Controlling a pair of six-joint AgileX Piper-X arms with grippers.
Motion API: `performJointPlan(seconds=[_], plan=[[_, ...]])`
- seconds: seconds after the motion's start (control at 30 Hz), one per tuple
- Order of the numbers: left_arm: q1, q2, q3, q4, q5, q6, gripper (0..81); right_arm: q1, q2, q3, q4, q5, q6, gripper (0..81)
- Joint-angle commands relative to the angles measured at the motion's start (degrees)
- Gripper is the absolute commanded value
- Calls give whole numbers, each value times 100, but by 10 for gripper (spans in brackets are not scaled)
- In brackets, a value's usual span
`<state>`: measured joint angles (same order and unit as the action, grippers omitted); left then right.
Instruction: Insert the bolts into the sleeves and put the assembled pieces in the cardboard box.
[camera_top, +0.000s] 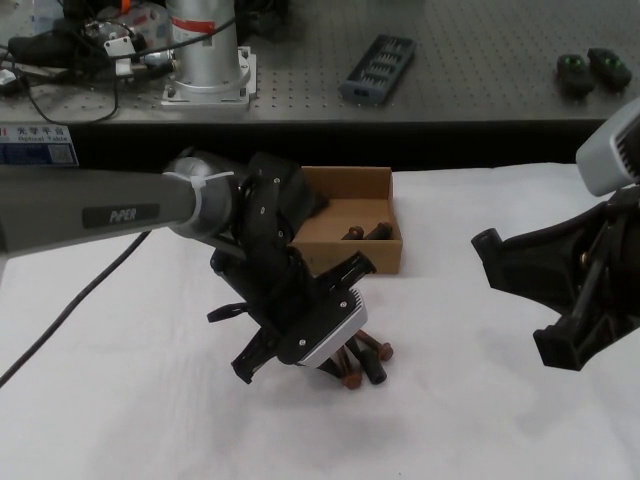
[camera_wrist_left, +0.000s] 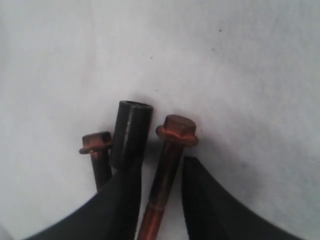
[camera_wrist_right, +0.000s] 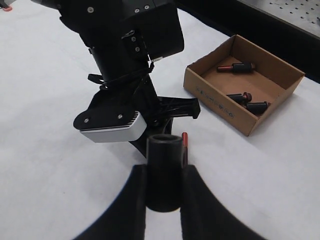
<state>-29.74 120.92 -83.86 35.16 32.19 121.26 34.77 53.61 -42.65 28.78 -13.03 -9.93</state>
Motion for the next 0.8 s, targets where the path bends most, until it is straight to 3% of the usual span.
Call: performJointPlan(seconds=[0.0,0.6,0.77], plan=[[-47,218,54,470,-188,117,222,5,-53,27,-39,-82,5,19],[-62,383,54,326,-188,415,218,5,-41,176,-257,-82,5,19],[-76,383,54,-13,-188,415,141,5,-41,176,-257,-82,5,19]])
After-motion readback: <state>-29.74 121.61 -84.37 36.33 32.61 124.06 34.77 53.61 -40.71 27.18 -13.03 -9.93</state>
